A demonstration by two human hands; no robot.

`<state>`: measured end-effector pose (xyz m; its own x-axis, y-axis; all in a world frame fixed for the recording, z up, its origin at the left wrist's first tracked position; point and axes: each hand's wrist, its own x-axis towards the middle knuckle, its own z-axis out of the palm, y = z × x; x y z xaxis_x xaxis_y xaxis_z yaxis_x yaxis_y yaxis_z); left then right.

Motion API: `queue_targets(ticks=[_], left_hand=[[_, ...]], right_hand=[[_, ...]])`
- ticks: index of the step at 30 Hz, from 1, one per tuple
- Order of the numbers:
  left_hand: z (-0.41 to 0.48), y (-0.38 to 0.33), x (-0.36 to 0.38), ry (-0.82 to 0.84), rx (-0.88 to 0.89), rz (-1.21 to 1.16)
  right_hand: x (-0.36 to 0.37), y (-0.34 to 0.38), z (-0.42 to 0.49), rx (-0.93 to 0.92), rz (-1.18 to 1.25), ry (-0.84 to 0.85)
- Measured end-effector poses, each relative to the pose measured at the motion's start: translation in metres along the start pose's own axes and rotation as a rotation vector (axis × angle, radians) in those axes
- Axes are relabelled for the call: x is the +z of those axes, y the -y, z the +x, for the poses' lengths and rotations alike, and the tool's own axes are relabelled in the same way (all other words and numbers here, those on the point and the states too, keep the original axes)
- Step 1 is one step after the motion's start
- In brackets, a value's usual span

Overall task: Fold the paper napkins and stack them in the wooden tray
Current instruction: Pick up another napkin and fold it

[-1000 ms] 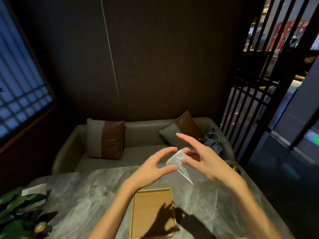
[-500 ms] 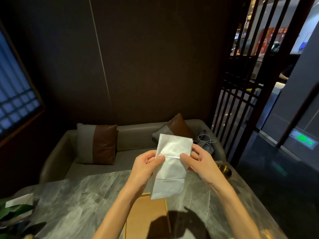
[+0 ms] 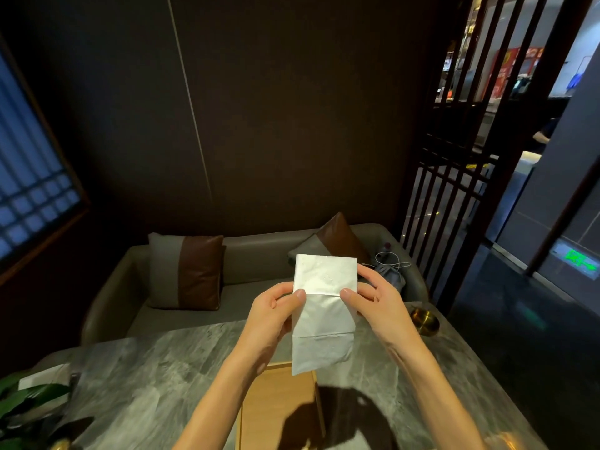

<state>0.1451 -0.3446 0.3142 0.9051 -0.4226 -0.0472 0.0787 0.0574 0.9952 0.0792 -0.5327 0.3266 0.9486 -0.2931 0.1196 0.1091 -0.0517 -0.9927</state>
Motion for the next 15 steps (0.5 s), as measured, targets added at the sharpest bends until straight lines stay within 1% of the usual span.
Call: queue_targets(ticks=[3,7,12,15], left_hand=[[0.001,-0.001,0.000,0.000,0.004,-0.016],[0.002,-0.001,-0.001,-0.047,0.026,0.009],[0.000,-0.002,-0.006,-0.021,0.093,0.058],[-0.001,-0.003,-0.008,-0.064,0.149,0.084]], right_hand=[[-0.001,0.000,0.002,0.007,0.004,0.016],[-0.002,-0.003,0.005,0.051,-0.013,0.067],[0.001,-0.009,0.007,0.002,0.004,-0.020],[0.003,-0.011,0.006,-0.039,-0.013,-0.069]])
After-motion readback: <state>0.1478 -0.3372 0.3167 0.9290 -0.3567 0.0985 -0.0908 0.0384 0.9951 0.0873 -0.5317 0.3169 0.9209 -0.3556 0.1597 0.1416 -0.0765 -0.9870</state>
